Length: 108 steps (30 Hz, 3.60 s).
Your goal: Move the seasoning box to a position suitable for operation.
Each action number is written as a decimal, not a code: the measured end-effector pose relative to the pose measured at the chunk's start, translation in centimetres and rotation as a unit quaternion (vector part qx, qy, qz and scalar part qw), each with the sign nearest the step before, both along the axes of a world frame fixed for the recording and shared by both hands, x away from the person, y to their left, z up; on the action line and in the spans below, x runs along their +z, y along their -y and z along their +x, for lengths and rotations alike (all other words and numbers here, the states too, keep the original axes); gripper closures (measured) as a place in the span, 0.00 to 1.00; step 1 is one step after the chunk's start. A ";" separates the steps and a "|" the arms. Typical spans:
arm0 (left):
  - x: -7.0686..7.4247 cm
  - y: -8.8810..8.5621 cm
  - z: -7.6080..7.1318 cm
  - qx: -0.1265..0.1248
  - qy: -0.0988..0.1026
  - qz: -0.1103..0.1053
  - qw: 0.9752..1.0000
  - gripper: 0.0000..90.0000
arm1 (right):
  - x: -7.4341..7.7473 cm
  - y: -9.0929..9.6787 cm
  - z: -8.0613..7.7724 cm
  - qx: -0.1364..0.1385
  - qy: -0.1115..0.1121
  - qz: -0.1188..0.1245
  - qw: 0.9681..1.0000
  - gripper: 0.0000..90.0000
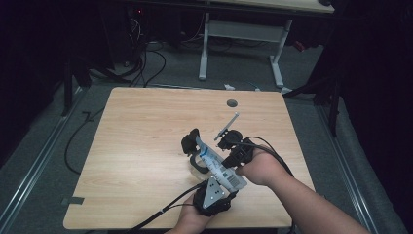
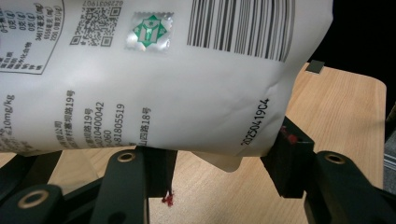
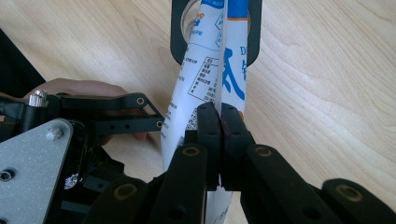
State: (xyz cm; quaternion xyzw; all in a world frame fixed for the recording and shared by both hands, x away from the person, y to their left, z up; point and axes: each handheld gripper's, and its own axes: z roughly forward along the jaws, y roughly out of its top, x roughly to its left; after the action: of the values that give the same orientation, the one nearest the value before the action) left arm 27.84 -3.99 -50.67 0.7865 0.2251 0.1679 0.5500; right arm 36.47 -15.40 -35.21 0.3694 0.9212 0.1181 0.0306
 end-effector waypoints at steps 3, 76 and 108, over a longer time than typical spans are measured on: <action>0.0 0.0 0.0 0.002 0.000 0.001 1.000 0.55 | -0.1 -0.1 0.0 -0.001 0.000 -0.001 1.000 0.99; 0.1 0.3 0.3 0.008 0.002 -0.006 1.000 0.57 | -0.3 0.1 0.2 -0.013 0.007 0.025 1.000 1.00; 0.5 0.6 0.2 0.007 0.011 -0.008 1.000 0.58 | 0.2 0.0 0.2 0.008 0.007 0.015 1.000 1.00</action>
State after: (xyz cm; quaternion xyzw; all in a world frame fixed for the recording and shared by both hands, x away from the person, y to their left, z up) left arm 28.01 -4.60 -50.19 0.7784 0.2256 0.1786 0.5579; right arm 36.63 -15.35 -35.05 0.3617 0.9220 0.1346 0.0301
